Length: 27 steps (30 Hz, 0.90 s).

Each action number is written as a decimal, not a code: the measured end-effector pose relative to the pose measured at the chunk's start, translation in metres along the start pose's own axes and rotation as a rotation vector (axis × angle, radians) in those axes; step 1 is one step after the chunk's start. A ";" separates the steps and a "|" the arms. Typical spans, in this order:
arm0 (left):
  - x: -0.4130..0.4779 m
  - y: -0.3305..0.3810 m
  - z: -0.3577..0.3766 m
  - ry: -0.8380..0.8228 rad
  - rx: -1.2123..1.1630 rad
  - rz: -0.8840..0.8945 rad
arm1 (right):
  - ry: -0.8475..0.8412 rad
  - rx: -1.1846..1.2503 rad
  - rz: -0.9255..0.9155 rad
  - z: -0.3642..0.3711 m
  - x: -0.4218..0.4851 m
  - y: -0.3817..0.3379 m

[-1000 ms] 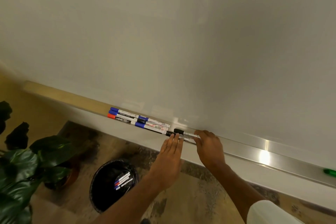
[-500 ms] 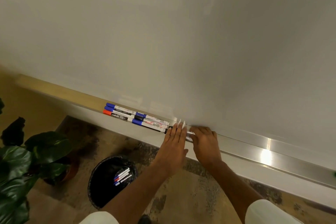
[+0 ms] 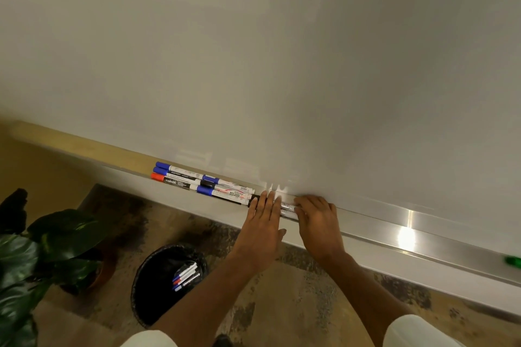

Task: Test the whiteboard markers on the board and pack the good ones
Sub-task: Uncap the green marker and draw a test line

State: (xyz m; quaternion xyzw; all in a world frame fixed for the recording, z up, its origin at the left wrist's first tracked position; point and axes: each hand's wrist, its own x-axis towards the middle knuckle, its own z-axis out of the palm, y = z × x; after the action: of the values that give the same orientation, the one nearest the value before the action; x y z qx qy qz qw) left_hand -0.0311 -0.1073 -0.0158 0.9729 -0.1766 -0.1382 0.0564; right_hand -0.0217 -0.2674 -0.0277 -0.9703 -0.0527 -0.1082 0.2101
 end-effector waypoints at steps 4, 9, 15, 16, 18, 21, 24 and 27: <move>-0.003 0.005 -0.003 0.087 -0.069 0.017 | 0.054 0.018 -0.019 -0.017 -0.013 0.004; -0.016 0.026 -0.023 0.151 -0.164 -0.007 | 0.148 -0.017 -0.031 -0.050 -0.030 0.000; -0.036 0.057 -0.053 0.209 -0.246 -0.025 | 0.137 -0.062 0.022 -0.091 -0.050 0.002; -0.039 0.063 -0.057 0.207 -0.231 -0.019 | 0.140 -0.071 0.028 -0.099 -0.053 0.003; -0.046 0.076 -0.069 0.211 -0.205 -0.007 | 0.142 -0.084 0.037 -0.113 -0.059 0.006; -0.057 0.093 -0.082 0.238 -0.190 0.006 | 0.140 -0.122 0.046 -0.134 -0.068 0.011; -0.066 0.106 -0.090 0.262 -0.172 0.012 | 0.141 -0.151 0.062 -0.153 -0.075 0.014; -0.071 0.118 -0.098 0.313 -0.179 0.034 | 0.161 -0.162 0.087 -0.171 -0.083 0.015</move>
State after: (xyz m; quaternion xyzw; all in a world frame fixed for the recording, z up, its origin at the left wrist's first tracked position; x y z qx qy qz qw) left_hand -0.1056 -0.1857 0.1142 0.9706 -0.1689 0.0010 0.1717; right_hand -0.1322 -0.3574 0.0988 -0.9736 0.0155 -0.1803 0.1388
